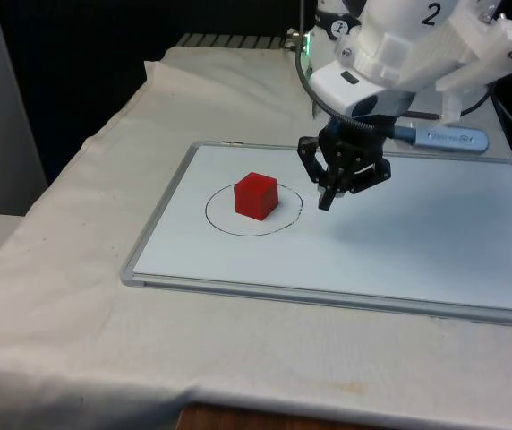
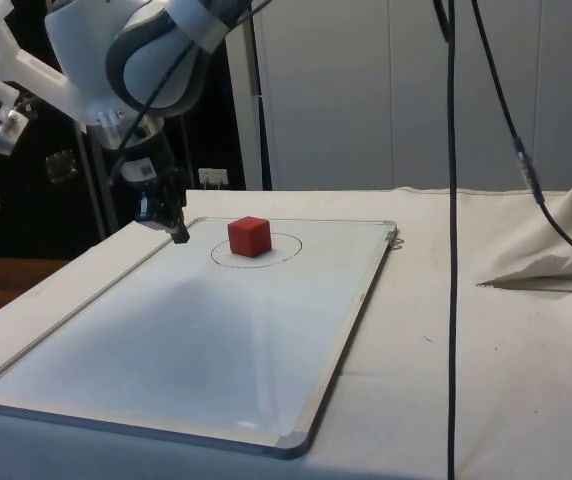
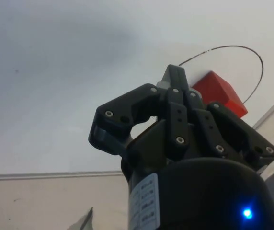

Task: Push the cube into the marked area.

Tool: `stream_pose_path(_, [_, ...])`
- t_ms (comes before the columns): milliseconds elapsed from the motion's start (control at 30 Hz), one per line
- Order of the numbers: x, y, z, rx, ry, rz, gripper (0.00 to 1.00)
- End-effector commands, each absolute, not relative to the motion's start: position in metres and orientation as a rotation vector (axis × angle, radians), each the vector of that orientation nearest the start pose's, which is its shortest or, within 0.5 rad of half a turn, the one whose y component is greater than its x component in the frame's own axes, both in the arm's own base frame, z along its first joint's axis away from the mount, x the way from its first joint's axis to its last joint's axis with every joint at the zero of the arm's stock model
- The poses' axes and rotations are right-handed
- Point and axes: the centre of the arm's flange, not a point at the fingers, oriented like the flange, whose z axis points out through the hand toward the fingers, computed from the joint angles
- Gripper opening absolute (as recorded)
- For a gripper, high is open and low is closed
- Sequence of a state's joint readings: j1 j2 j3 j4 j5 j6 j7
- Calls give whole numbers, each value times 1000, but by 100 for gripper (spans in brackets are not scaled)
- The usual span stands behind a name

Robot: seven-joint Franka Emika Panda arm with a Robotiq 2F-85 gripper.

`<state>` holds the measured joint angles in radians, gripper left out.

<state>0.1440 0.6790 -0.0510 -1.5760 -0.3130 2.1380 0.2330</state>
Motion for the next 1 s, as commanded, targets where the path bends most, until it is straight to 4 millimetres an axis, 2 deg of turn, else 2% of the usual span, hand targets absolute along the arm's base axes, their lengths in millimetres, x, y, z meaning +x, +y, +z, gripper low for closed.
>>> stream_pose_path(0, [686,56,236,-3416,-76,95,0])
stream_pose_path(300, [688,56,234,-3385,-27,96,0])
stream_pose_path(967, [692,46,246,-3270,88,80,0])
